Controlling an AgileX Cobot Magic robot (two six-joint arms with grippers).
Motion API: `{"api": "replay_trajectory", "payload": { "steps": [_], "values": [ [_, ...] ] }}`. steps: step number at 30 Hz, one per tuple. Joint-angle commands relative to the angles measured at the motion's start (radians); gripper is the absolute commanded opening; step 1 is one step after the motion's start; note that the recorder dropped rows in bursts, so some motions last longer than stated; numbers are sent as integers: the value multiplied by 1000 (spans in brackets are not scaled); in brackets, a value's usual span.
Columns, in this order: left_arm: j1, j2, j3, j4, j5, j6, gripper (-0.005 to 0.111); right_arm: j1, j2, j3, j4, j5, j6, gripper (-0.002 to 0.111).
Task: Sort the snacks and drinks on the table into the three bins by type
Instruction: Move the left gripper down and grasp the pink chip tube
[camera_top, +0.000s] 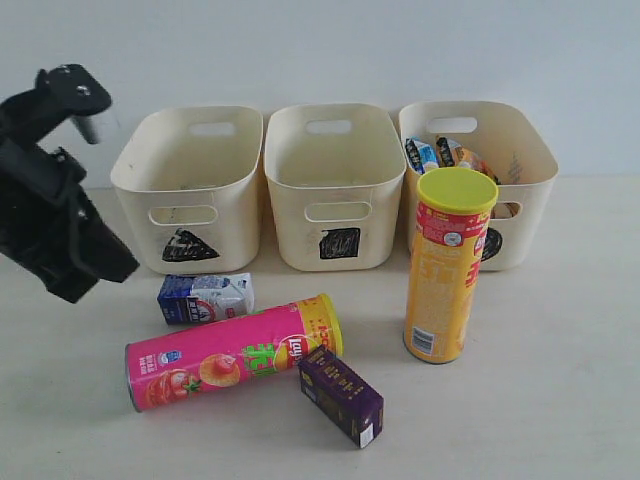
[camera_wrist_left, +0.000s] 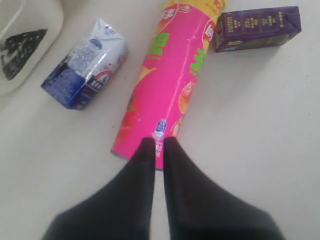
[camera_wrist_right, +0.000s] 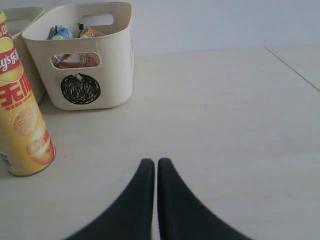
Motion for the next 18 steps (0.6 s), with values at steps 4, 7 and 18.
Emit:
{"api": "replay_trajectory", "payload": {
  "steps": [4, 7, 18],
  "values": [
    [-70, 134, -81, 30, 29, 12, 49, 2, -5, 4, -1, -6, 6, 0],
    [-70, 190, -97, 43, 39, 16, 80, 2, -5, 4, -1, -6, 6, 0],
    [-102, 368, -108, 104, 22, 68, 85, 2, -5, 4, -1, -8, 6, 0]
  ]
}}
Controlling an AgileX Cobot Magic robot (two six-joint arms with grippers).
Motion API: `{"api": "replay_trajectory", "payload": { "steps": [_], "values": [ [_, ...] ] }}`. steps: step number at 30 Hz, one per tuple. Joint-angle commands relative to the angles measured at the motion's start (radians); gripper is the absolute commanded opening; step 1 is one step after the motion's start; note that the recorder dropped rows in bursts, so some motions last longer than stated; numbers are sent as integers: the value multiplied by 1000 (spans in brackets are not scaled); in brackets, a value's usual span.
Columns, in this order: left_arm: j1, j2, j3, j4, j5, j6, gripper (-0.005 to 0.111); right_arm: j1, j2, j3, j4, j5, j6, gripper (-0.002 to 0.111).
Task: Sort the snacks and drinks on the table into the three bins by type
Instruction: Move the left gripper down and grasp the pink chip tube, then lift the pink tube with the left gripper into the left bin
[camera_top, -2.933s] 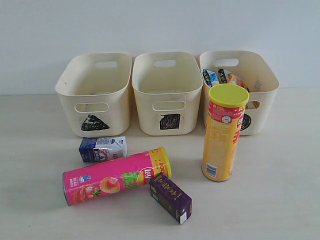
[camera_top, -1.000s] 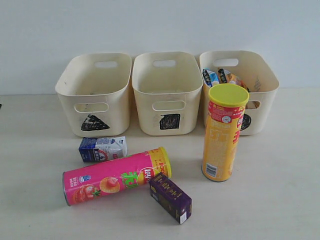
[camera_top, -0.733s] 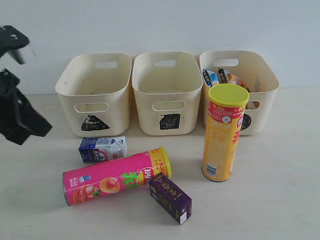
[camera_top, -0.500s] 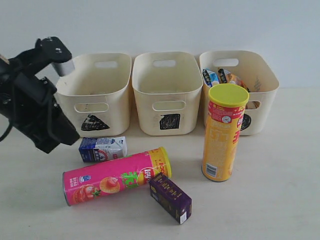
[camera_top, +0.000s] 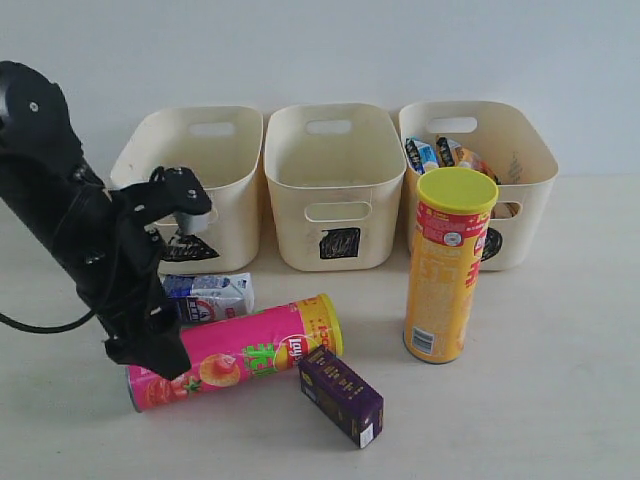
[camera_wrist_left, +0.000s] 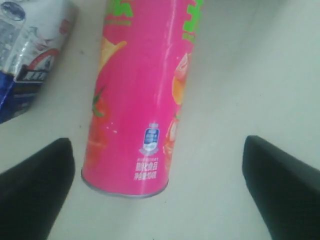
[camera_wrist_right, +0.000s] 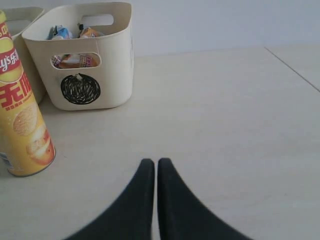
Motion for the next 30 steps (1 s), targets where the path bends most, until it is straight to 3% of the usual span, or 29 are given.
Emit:
{"api": "replay_trajectory", "payload": {
  "steps": [1, 21, 24, 29, 30],
  "values": [
    [-18, 60, -20, -5, -5, 48, 85, 2, -5, 4, -1, -8, 6, 0],
    [-21, 248, -88, -9, -101, 78, 78, 2, -5, 4, -1, -8, 6, 0],
    [-21, 248, -88, -9, -116, 76, 62, 2, -5, 4, -1, -8, 6, 0],
    [-21, 248, -88, 1, -86, 128, 10, 2, -5, 4, -1, -8, 6, 0],
    [-21, 248, -88, 1, -79, 141, 5, 2, -5, 4, -1, -8, 6, 0]
  ]
}}
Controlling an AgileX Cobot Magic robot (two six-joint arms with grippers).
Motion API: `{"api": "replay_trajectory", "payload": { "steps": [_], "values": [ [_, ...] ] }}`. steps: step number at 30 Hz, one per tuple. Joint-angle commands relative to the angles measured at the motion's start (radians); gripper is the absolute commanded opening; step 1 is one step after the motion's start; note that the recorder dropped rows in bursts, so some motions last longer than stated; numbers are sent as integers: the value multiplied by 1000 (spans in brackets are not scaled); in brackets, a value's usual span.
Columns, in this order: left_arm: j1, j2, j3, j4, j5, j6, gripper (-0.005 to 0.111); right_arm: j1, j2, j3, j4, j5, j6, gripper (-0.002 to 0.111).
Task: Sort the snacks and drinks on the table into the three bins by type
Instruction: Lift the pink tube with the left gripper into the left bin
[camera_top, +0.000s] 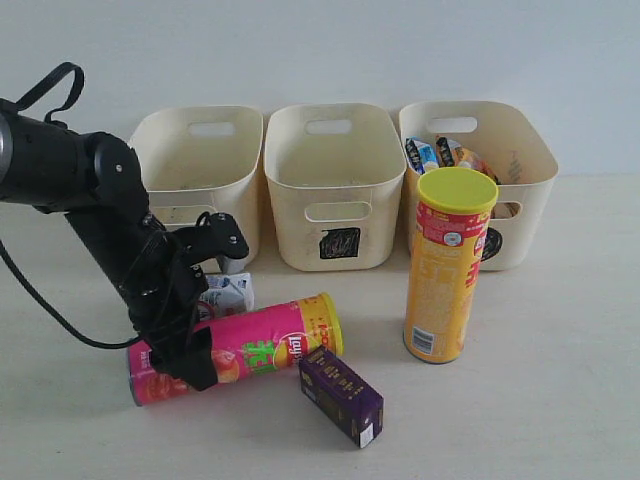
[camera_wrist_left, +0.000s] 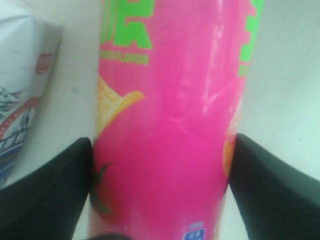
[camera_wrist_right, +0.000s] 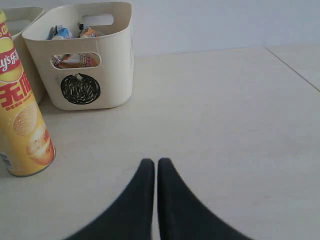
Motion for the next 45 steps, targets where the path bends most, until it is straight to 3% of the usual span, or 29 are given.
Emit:
{"api": "replay_trajectory", "payload": {
  "steps": [1, 28, 33, 39, 45],
  "values": [
    [-6, 1, -6, 13, 35, 48, 5, 2, -5, 4, -1, -8, 6, 0],
    [-6, -273, -6, -87, 94, 122, 4, 2, -5, 4, -1, -6, 6, 0],
    [9, -360, -20, -84, 18, -3, 4, 2, -5, 4, -1, -6, 6, 0],
    [11, -375, -121, -57, 8, -237, 4, 2, -5, 4, -1, -6, 6, 0],
    [22, -370, -233, 24, -109, -497, 4, 2, -5, 4, -1, -6, 6, 0]
  ]
}}
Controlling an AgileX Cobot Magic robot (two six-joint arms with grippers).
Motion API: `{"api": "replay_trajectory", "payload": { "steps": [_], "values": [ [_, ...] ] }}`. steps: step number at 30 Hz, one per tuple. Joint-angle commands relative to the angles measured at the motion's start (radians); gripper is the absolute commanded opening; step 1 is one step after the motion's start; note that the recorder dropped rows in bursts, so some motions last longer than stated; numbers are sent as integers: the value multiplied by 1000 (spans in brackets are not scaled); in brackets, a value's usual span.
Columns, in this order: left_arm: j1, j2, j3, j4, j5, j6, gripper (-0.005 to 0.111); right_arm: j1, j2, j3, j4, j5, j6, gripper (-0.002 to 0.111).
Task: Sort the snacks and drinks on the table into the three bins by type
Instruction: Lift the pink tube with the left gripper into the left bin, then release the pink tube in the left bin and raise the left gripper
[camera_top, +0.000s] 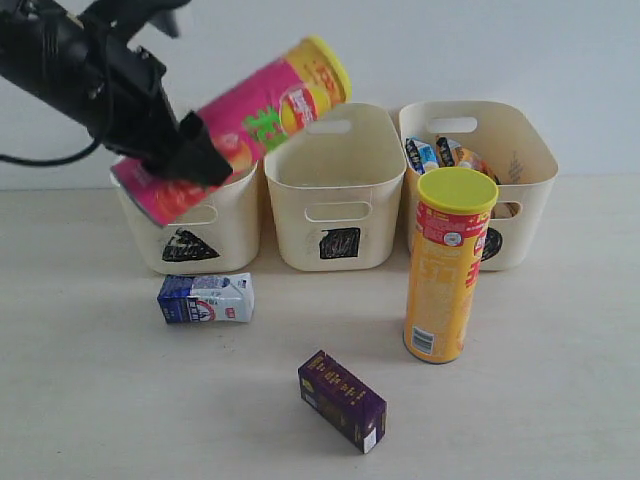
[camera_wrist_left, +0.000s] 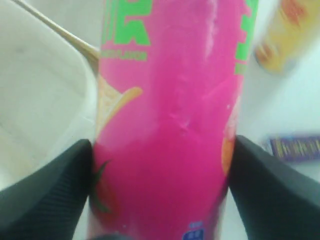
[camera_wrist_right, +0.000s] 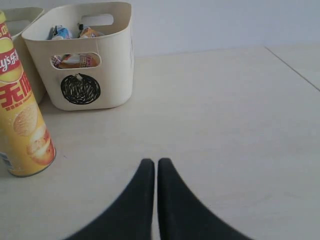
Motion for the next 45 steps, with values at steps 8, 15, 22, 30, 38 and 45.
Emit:
{"api": "replay_trajectory", "payload": {
  "steps": [8, 15, 22, 30, 38, 45],
  "values": [
    [95, 96, -179, 70, -117, -347, 4, 2, -5, 4, -1, -6, 3, 0],
    [111, 199, -242, 157, -245, -495, 4, 2, -5, 4, -1, -6, 3, 0],
    [111, 340, -333, 361, -251, -740, 4, 2, -5, 4, -1, -6, 3, 0],
    [116, 444, -358, 361, -274, -870, 6, 2, -5, 4, -1, -6, 3, 0],
    [119, 489, -358, 359, -276, -877, 52, 2, -5, 4, -1, -6, 3, 0],
    [119, 491, -358, 359, -278, -877, 84, 2, -5, 4, -1, -8, 3, 0]
  ]
}}
